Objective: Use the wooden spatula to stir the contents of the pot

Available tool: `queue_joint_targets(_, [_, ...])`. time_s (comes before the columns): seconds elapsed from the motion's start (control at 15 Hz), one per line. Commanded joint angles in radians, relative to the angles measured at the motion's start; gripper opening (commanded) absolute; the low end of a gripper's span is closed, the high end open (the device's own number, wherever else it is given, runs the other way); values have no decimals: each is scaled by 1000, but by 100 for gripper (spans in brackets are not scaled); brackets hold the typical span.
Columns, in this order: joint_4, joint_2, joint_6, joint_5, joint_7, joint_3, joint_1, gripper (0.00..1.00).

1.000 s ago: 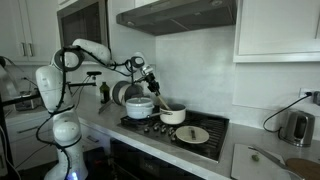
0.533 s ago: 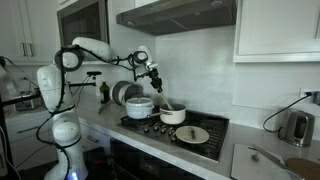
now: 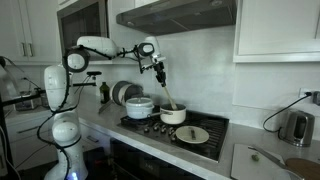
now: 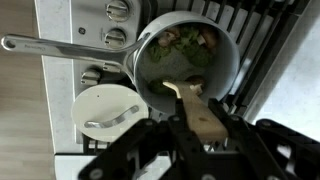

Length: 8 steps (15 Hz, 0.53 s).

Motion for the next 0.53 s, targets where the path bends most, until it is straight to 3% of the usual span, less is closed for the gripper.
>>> queue_joint_targets(0.0, [159, 106, -50, 84, -92, -25, -23, 7])
queue_joint_targets(0.47, [321, 228, -210, 168, -139, -44, -27, 7])
